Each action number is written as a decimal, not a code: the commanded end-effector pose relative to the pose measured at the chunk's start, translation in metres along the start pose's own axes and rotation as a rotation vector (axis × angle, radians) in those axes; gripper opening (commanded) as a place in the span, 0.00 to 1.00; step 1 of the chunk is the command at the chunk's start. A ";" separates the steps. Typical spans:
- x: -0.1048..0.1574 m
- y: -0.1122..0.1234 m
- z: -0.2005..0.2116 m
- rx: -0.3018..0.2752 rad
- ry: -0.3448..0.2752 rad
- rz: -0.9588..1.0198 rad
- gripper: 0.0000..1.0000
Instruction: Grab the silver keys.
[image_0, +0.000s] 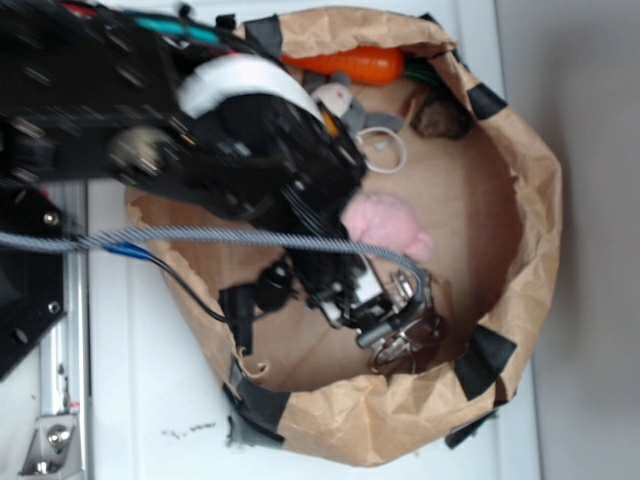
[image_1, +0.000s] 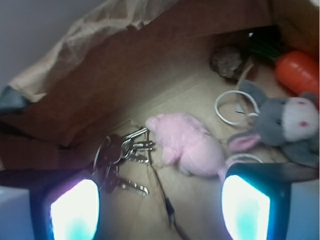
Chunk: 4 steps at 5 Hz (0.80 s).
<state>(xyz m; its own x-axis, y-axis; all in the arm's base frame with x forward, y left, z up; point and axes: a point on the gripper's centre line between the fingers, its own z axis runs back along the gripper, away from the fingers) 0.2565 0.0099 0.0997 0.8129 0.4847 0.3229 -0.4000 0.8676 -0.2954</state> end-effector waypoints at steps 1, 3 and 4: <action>-0.015 -0.017 -0.004 -0.003 -0.045 -0.053 1.00; -0.017 -0.037 -0.017 0.001 -0.039 -0.036 1.00; -0.015 -0.044 -0.021 -0.018 -0.021 -0.024 1.00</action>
<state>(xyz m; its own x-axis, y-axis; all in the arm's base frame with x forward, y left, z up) 0.2613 -0.0348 0.0759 0.8152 0.4837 0.3186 -0.4053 0.8693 -0.2828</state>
